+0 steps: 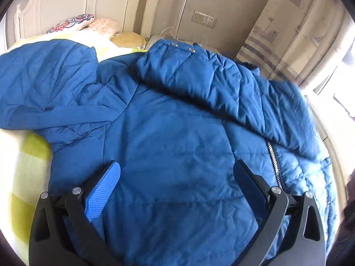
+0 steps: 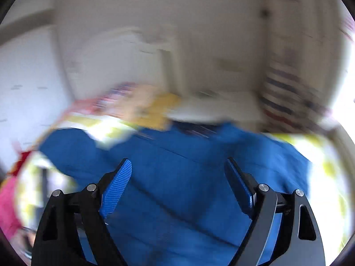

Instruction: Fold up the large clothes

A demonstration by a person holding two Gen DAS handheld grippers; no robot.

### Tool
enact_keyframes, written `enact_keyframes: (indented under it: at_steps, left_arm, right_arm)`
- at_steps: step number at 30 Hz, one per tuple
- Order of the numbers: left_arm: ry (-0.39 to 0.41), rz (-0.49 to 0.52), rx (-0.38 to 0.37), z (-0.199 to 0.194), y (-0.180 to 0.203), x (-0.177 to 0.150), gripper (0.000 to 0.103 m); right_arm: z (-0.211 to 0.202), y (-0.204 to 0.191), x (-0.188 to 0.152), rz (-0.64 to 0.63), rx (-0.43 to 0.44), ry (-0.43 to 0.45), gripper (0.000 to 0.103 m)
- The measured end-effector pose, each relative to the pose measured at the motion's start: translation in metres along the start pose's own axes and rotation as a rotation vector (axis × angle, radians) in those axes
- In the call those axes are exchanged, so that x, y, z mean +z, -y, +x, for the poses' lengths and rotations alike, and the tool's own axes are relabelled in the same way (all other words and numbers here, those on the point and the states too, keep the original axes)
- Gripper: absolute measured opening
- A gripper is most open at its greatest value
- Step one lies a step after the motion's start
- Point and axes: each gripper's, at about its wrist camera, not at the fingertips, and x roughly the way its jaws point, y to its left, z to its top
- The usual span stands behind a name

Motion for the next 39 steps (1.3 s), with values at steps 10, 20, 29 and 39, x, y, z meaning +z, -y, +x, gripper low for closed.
enact_keyframes:
  at_steps: [10, 20, 29, 39]
  left_arm:
    - [-0.048, -0.192, -0.129, -0.003, -0.022, 0.031, 0.100]
    - [-0.060, -0.348, -0.028, 0.062, -0.047, 0.104, 0.054]
    - [0.217, -0.203, -0.058, -0.046, -0.004, 0.064, 0.011]
    - [0.011, -0.129, 0.258, -0.034, -0.030, 0.021, 0.061]
  right_arm:
    - [0.016, 0.097, -0.085, 0.175, -0.369, -0.125, 0.081]
    - [0.017, 0.140, -0.100, 0.384, -0.271, -0.123, 0.081]
    - [0.012, 0.156, -0.117, 0.441, -0.209, -0.109, 0.082]
    - [0.002, 0.148, -0.118, 0.437, -0.241, -0.099, 0.082]
